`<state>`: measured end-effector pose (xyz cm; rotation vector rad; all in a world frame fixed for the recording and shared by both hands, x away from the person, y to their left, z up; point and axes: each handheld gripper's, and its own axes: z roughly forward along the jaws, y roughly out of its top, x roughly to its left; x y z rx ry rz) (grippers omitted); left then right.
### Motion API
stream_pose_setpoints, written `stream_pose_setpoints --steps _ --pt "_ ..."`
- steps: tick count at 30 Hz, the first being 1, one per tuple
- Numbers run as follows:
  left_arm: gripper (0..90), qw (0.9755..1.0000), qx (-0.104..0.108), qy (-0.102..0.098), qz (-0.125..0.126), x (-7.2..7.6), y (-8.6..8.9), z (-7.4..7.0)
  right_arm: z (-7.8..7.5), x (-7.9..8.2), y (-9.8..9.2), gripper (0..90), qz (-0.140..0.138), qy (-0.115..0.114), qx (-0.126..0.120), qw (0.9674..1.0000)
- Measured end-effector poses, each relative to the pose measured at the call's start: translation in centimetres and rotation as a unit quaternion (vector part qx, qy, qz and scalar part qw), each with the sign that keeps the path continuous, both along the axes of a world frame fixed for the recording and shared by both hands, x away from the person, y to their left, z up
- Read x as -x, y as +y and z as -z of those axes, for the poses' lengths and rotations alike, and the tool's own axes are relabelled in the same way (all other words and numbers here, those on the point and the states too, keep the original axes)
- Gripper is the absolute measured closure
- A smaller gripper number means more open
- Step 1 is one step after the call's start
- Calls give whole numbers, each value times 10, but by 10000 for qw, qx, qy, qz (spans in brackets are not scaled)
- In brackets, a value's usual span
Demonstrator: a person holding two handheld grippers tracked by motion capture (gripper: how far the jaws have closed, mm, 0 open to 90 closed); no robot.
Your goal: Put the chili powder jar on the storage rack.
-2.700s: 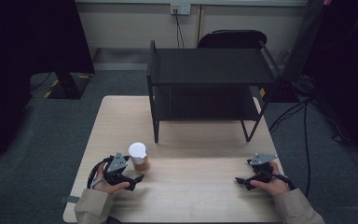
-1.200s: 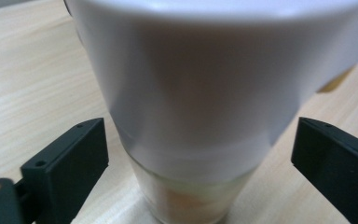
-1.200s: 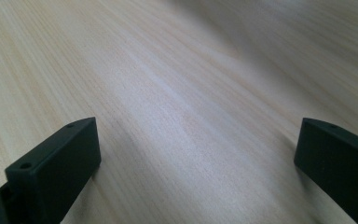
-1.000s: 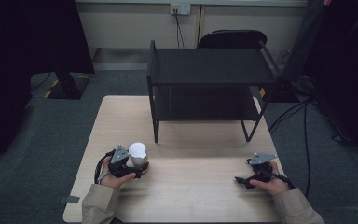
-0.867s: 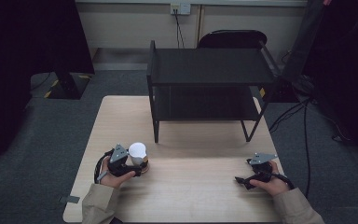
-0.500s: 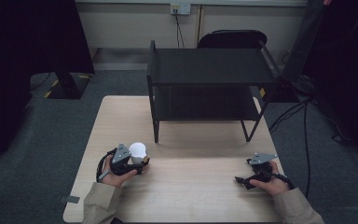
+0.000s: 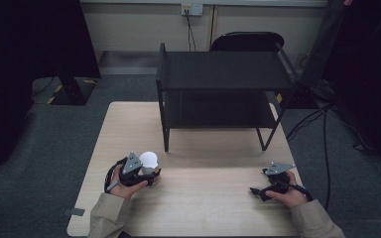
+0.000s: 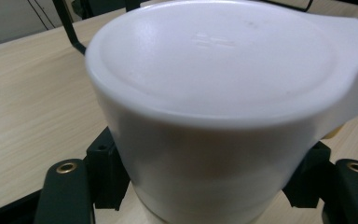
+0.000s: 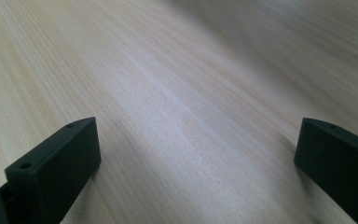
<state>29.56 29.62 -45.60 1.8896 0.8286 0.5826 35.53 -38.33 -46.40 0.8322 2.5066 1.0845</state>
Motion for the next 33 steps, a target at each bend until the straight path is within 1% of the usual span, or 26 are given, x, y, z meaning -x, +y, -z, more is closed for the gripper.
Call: stream_pose_setpoints --steps 3,6,9,12,14,15,16,17,18,21,22,23,24,25,27,29,30,33 --pt "306 10000 57 -3 51 0 -2 -2 0 0 0 0 3 0 0 10000" --pt "306 9996 109 14 246 -4 -6 -8 0 0 0 0 9 -3 -1 10000" --pt "306 9991 172 77 386 -8 -8 -13 0 0 0 0 11 -3 -6 10000" --pt "306 9985 244 88 483 -14 -9 -15 0 1 1 0 28 -7 -10 10000" --pt "306 9985 243 87 492 -15 -9 -16 1 1 1 0 34 -7 -12 10000" --pt "306 9985 153 38 533 -18 -11 -21 1 1 1 0 33 -9 -12 10000" --pt "306 9985 153 38 533 -18 -11 -21 1 1 1 0 33 -9 -12 10000" --pt "306 9983 192 -2 554 -22 -11 -25 1 1 1 0 39 -7 -12 10000" --pt "306 9983 192 -2 554 -22 -11 -25 1 1 1 0 39 -7 -12 10000" --pt "306 9980 179 -29 606 -27 -13 -33 0 1 1 0 49 -7 -10 10000" --pt "306 9978 133 -32 643 -29 -14 -37 0 1 1 0 51 -8 -11 10000" --pt "306 9977 152 -47 658 -31 -16 -40 1 1 1 0 53 -9 -11 10000" --pt "306 9975 116 -69 688 -33 -17 -43 1 1 1 0 54 -11 -15 10000" --pt "306 9971 185 -86 739 -38 -20 -47 1 1 1 0 55 -9 -16 10000" --pt "306 9968 187 -103 768 -40 -21 -49 1 1 1 0 55 -9 -15 10000" --pt "306 9962 158 -136 850 -48 -27 -57 1 2 1 0 54 -12 -18 10000" --pt "306 9962 158 -136 850 -48 -27 -57 1 2 1 0 54 -12 -18 10000" --pt "306 9955 208 -157 907 -56 -33 -60 1 2 1 0 57 -11 -19 10000"
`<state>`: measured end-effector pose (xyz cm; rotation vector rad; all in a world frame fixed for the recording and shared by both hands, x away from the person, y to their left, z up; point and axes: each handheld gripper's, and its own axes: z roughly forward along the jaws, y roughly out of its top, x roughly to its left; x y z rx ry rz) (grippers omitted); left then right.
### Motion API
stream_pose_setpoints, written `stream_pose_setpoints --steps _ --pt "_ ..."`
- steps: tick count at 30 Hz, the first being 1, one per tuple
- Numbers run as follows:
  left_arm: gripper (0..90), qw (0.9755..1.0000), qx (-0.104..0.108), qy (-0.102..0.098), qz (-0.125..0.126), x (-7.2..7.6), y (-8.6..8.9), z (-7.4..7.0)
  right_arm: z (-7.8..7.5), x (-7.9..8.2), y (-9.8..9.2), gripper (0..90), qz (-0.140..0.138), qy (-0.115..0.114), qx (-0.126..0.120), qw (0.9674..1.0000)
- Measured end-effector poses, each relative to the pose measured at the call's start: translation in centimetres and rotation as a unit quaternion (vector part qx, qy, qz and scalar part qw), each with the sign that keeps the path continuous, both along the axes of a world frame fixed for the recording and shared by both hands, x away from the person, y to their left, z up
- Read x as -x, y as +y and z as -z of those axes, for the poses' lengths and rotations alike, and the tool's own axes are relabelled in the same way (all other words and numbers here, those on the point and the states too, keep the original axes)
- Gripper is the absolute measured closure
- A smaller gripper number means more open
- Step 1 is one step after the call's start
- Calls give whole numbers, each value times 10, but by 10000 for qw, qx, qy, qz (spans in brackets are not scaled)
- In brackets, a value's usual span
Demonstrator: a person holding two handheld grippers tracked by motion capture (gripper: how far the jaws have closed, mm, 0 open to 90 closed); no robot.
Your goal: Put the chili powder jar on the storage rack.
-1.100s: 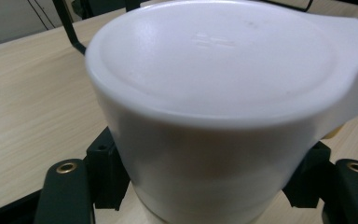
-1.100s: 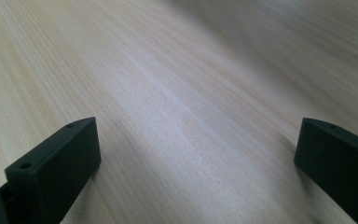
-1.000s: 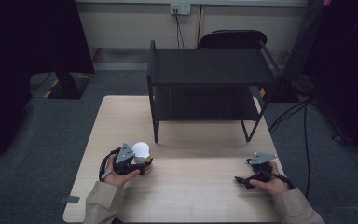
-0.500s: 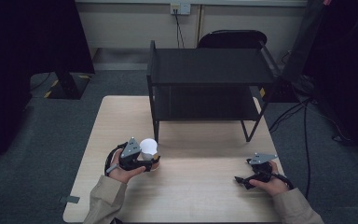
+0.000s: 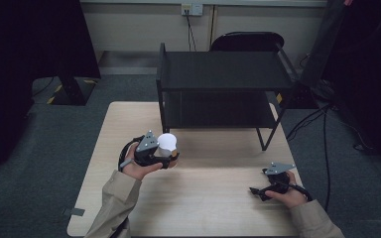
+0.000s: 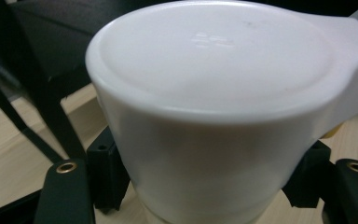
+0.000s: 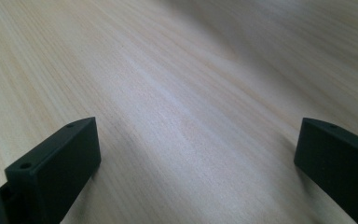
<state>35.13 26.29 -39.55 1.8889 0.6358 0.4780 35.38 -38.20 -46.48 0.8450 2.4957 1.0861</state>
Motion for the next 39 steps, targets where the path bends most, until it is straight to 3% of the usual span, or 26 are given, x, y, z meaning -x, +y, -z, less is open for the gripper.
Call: stream_pose_setpoints --steps 8,12,19,24,39 --pt "306 9998 -39 -4 175 -19 -19 -14 0 0 0 0 5 -3 -5 10000" --pt "306 9997 77 16 223 -28 -26 -19 0 0 0 0 6 -4 -4 10000" --pt "306 9995 83 5 302 -44 -41 -34 0 0 0 0 7 -5 -4 10000" --pt "306 9990 -14 -11 440 -54 -53 -43 0 1 0 0 16 -6 -7 10000" --pt "306 9986 77 8 521 -72 -78 -51 1 0 0 0 5 -9 -11 10000"
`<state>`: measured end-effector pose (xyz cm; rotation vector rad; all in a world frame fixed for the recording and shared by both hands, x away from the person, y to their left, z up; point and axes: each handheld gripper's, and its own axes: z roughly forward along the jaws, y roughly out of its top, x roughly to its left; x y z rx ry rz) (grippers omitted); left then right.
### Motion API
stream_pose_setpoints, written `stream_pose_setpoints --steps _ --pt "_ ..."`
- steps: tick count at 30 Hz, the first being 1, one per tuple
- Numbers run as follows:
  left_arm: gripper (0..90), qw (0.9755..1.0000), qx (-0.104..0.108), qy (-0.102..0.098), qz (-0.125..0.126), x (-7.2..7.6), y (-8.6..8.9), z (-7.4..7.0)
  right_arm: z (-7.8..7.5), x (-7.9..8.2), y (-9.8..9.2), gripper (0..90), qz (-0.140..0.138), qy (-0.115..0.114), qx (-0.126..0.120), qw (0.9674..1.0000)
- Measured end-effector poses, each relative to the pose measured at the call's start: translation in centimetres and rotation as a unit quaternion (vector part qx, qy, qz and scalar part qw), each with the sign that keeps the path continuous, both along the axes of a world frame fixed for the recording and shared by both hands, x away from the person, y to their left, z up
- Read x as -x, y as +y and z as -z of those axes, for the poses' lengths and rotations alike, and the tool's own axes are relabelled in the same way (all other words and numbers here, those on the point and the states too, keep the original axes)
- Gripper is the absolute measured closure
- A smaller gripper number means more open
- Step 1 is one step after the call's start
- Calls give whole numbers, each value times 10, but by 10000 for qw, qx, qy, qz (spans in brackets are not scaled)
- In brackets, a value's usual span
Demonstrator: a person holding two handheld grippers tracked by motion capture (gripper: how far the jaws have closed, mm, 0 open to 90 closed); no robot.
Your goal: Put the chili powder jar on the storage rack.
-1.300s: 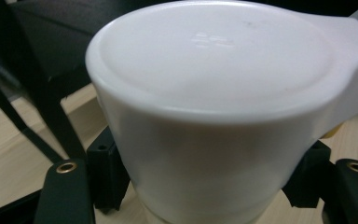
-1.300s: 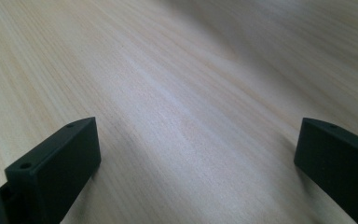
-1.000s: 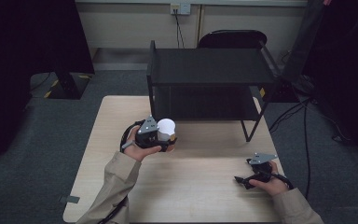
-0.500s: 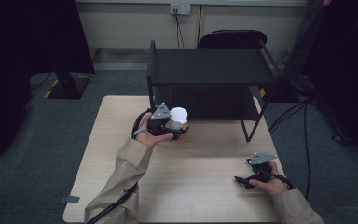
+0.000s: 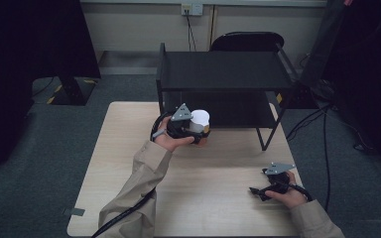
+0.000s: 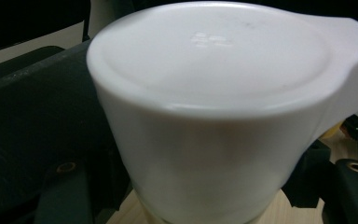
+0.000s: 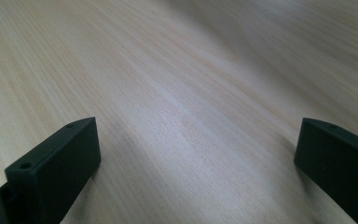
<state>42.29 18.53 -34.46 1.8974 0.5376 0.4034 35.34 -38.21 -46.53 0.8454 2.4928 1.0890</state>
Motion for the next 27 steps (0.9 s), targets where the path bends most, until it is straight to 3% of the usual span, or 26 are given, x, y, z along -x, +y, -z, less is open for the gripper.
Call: stream_pose_setpoints --steps 4,15,27 --pt "306 10000 73 -8 -9 -3 -4 -3 0 0 0 0 -1 -1 0 10000" --pt "306 10000 8 -54 37 -12 -20 -16 0 -1 0 0 -19 -2 0 10000" --pt "306 9998 163 -72 67 -20 -31 -23 0 0 -1 0 -20 -5 -5 10000"
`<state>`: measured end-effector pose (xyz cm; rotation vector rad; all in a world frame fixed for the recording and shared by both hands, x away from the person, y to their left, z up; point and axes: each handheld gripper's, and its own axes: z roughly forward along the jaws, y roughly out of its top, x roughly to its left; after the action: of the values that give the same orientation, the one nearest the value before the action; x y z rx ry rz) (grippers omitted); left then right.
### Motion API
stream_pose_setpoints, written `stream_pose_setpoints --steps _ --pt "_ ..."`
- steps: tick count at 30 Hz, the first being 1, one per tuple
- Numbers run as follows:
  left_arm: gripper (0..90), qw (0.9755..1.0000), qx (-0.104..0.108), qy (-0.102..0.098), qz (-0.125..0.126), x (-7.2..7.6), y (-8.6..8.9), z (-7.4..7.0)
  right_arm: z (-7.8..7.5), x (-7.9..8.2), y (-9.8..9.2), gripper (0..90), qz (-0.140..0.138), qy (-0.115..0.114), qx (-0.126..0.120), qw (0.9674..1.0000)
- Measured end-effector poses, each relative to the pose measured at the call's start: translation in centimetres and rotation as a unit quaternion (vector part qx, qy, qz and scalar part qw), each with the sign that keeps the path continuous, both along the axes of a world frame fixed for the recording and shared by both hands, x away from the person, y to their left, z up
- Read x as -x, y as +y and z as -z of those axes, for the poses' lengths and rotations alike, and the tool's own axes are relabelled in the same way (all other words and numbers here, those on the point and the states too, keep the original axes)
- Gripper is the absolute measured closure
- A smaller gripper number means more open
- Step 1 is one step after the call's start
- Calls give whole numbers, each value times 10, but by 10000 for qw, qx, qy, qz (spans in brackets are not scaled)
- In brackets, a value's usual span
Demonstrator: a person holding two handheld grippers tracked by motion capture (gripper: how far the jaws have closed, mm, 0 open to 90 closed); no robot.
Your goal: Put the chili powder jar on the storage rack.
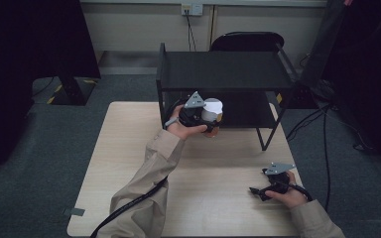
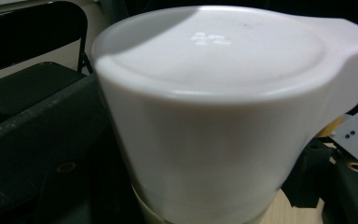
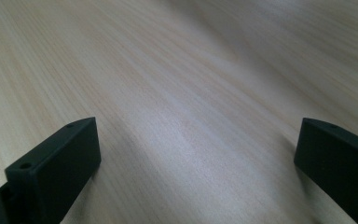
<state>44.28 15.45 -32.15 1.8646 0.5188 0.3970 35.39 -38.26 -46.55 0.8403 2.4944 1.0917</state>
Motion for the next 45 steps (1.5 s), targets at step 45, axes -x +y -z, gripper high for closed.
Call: stream_pose_setpoints --steps 45 --pt "306 9923 194 -417 -1148 9 -42 9 0 0 0 0 -14 -7 -8 10000"
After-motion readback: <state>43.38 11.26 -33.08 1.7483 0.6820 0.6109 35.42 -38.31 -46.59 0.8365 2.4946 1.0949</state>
